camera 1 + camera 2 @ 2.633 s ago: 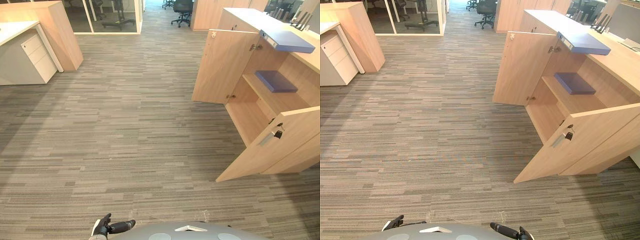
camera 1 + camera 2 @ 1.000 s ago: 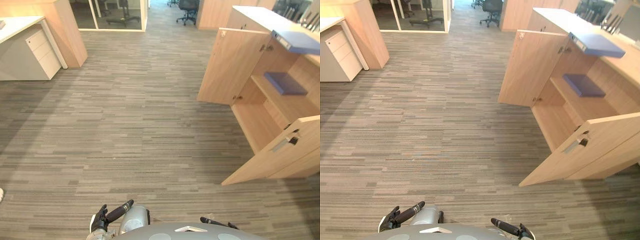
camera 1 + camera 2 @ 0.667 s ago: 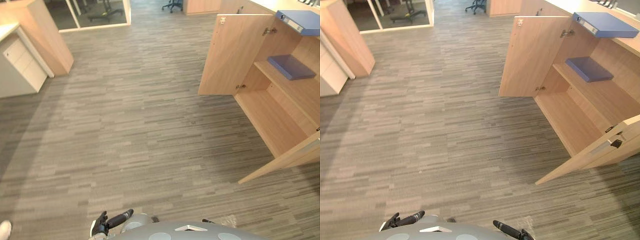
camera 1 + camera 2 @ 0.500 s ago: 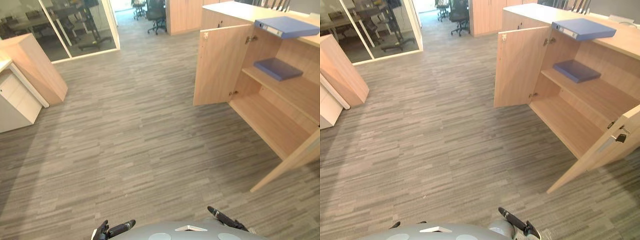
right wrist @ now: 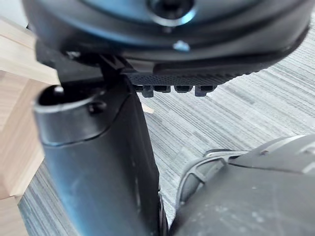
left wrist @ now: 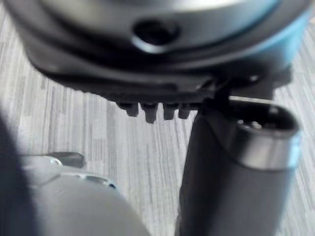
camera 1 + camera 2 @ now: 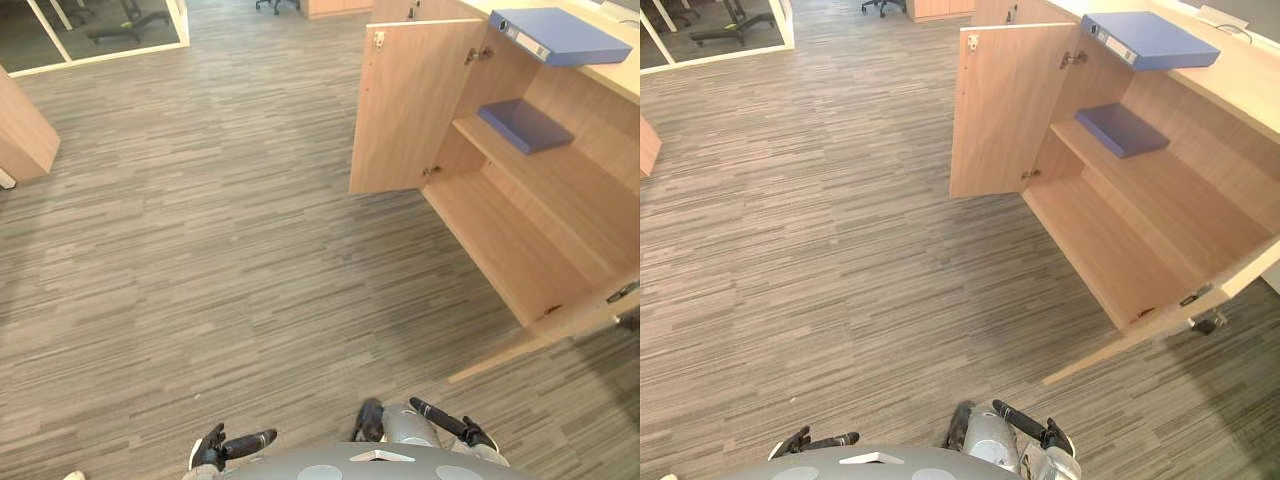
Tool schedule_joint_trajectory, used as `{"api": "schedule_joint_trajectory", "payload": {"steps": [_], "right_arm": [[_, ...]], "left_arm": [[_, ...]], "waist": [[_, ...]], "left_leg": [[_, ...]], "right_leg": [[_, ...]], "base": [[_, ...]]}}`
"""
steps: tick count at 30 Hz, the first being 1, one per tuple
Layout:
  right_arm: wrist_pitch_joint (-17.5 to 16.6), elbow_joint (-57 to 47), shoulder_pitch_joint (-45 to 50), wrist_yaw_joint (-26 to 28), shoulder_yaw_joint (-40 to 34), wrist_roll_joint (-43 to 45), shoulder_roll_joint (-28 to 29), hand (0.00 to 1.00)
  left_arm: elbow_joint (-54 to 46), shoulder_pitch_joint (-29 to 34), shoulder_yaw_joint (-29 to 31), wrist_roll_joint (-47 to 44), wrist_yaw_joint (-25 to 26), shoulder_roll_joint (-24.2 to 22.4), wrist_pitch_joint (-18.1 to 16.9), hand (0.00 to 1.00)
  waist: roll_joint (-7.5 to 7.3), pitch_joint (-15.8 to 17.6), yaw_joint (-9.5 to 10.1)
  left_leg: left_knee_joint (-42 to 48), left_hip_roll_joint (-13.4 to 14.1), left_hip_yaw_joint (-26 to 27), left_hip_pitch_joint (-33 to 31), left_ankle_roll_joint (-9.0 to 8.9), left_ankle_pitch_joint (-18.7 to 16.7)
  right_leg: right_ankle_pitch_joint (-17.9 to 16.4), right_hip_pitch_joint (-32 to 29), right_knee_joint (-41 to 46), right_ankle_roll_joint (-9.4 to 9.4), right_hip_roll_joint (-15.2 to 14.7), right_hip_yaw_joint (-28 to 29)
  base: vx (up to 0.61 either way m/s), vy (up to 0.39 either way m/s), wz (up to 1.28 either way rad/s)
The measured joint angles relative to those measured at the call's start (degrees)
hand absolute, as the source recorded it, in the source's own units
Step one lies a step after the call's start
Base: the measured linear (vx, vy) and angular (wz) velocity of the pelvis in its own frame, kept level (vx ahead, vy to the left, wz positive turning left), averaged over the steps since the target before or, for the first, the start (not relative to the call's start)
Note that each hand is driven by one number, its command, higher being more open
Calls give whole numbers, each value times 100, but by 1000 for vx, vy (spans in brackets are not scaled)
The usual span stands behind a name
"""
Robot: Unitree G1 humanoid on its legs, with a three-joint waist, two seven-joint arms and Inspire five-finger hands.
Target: Walk over to the cabinet, pick up the folder, carry it to the office cabinet, place the folder inside the office cabinet, then close the office cabinet door
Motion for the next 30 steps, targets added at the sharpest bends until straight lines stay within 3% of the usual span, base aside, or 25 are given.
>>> {"api": "schedule_joint_trajectory", "payload": {"steps": [1, 3, 5, 6, 10, 13, 16, 18, 20, 21, 24, 25, 26, 28, 30], "right_arm": [[-15, -38, 83, 0, -8, 48, 27, 100], [-29, -78, 103, 2, -4, 106, -22, 100], [-44, -39, 74, -16, 19, 237, -42, 100], [-42, 119, -25, -30, 66, 226, -41, 100], [-9, 489, -300, 18, 365, 182, -92, 100], [-19, 514, -412, -3, 361, 193, -29, 100], [-21, 486, -360, -53, 370, 212, -16, 100], [-38, 313, -237, -78, 488, 228, 62, 100], [-52, 302, -234, -29, 593, 220, 166, 100], [-50, 308, -231, 12, 594, 221, 201, 100], [-35, 326, -169, 28, 565, 216, 232, 100], [-33, 333, -151, 42, 511, 191, 184, 100], [-34, 329, -152, 48, 476, 191, 162, 100], [-49, 282, -208, 66, 284, 193, 47, 100], [-64, 174, -246, 85, 77, 195, 7, 100]], "left_arm": [[-131, 6, 192, -81, -5, -83, -3, 100], [-250, 32, 367, -220, 12, -204, -2, 100], [-267, 92, 409, -457, 53, -280, 8, 100], [-292, 92, 389, -616, 47, -268, -6, 100], [-398, 78, 219, -636, 83, -257, -37, 100], [-399, 44, 182, -632, 104, -229, -38, 100], [-397, 0, 185, -648, 135, -224, -39, 100], [-385, -2, 207, -659, 175, -179, -35, 100], [-384, -37, 205, -645, 190, -50, -56, 100], [-353, -74, 225, -656, 181, -21, -40, 100], [-153, -118, 223, -643, 165, 45, -43, 100], [-32, -120, 184, -631, 165, 55, -41, 100], [-2, -120, 159, -626, 164, 55, -40, 100], [87, -85, 52, -571, 154, 35, -32, 100], [88, -17, -3, -568, 142, 24, -30, 100]], "waist": [[33, -44, -1], [124, -35, 40], [215, -65, 152], [158, -51, 192], [122, -22, 335], [64, 11, 332], [43, 57, 317], [14, 25, 332], [-218, 46, 326], [-210, 49, 366], [-278, -121, 368], [-249, -257, 376], [-242, -281, 383], [-103, -330, 403], [-21, -296, 322]], "left_leg": [[1836, 403, -226, -740, -29, 97], [3467, 818, -389, -1414, -47, 374], [4600, 1093, -377, -1946, -56, 367], [4751, 1061, -297, -2142, -49, 340], [3673, 706, -423, -2563, -167, 28], [1611, 122, -1423, -2711, -197, -4], [255, -103, -2169, -2724, -315, 445], [330, -252, -2068, -2615, -537, 1224], [826, -439, -1769, -2718, -343, 825], [1163, -497, -1577, -2766, -243, 540], [1291, -764, -1213, -2676, 60, 252], [1209, -919, -940, -2579, 212, 160], [1126, -976, -818, -2488, 250, 150], [728, -1160, -420, -2134, 438, 173], [492, -1292, -149, -1819, 576, 181]], "right_leg": [[-18, 434, -444, -19, 333, -62], [-35, 744, -757, -48, 671, -11], [-68, 1107, -1011, -98, 950, 228], [-66, 1325, -1161, -100, 998, 412], [1, 1780, -1467, -60, 979, 1066], [-23, 1937, -1605, 66, 765, 1737], [-104, 2071, -1656, 367, 521, 2166], [-243, 2232, -1645, 706, 264, 2566], [-199, 2248, -1685, 796, -14, 2781], [-121, 2271, -1749, 923, -145, 2926], [-19, 2235, -1704, 1090, -517, 3105], [6, 2033, -1452, 1124, -746, 3251], [6, 1916, -1255, 1124, -836, 3292], [25, 1311, -179, 1098, -1123, 3375], [109, 697, 1079, 866, -1376, 3265]], "base": [[311, -337, 12], [246, -239, -18], [248, -137, -59], [180, -68, -68], [225, 31, -94], [269, 210, -108], [281, 311, -81], [311, 379, -73], [343, 411, -67], [278, 360, -65], [246, 360, -54], [169, 273, -60], [172, 336, -84], [137, 344, -82], [101, 245, -53]]}}
